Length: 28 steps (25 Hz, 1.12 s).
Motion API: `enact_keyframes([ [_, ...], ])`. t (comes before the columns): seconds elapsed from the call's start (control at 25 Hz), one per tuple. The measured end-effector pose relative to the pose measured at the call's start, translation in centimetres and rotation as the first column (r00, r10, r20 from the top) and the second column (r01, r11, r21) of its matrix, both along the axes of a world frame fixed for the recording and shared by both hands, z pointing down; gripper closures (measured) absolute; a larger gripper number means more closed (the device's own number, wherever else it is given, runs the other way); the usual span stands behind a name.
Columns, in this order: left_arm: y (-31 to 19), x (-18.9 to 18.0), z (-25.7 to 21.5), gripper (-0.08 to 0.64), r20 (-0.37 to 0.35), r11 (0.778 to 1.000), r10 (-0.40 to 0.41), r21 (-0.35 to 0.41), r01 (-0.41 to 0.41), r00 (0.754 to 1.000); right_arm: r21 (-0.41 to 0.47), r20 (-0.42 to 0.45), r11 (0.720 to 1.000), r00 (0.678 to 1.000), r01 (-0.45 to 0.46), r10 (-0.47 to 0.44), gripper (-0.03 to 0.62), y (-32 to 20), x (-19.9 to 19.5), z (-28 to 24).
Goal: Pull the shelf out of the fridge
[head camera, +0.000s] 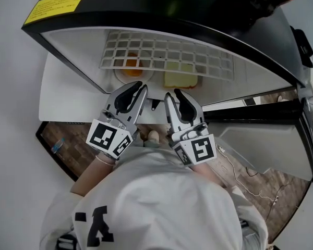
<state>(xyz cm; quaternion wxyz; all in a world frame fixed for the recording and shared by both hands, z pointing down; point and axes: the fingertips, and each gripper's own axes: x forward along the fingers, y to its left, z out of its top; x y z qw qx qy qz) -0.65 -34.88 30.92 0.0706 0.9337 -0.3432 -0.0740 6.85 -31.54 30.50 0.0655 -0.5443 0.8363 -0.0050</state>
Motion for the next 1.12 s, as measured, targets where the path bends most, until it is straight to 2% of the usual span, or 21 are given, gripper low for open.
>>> enact_keyframes([
  [0.08,-0.7,0.2,-0.1,0.481,-0.034,0.999,0.01,-0.033,-0.011,0.999,-0.03,0.04,1.0,0.999,0.004,-0.003,0.403,-0.7,0.1,0.0],
  [0.16,-1.4,0.4,0.0,0.396,-0.069,0.997,0.015,-0.073,-0.02,0.998,-0.044,0.084,0.999,0.996,0.006,-0.003,0.378,-1.4,0.1,-0.4],
  [0.28,-2.3,0.5,-0.3,0.34,-0.136,0.991,0.018,-0.126,-0.035,0.99,-0.048,0.146,0.999,0.989,0.011,-0.004,0.339,-2.4,0.3,-1.1],
  [0.72,-4.6,0.6,-1.8,0.321,-0.276,0.972,0.0,-0.227,-0.065,0.961,-0.075,0.324,0.996,0.946,0.046,-0.02,0.319,-5.2,0.8,-2.6],
  [1.12,-5.8,1.0,-2.4,0.321,-0.368,0.946,-0.012,-0.305,-0.109,0.93,-0.088,0.405,0.995,0.914,0.047,-0.007,0.319,-7.1,1.2,-3.9],
])
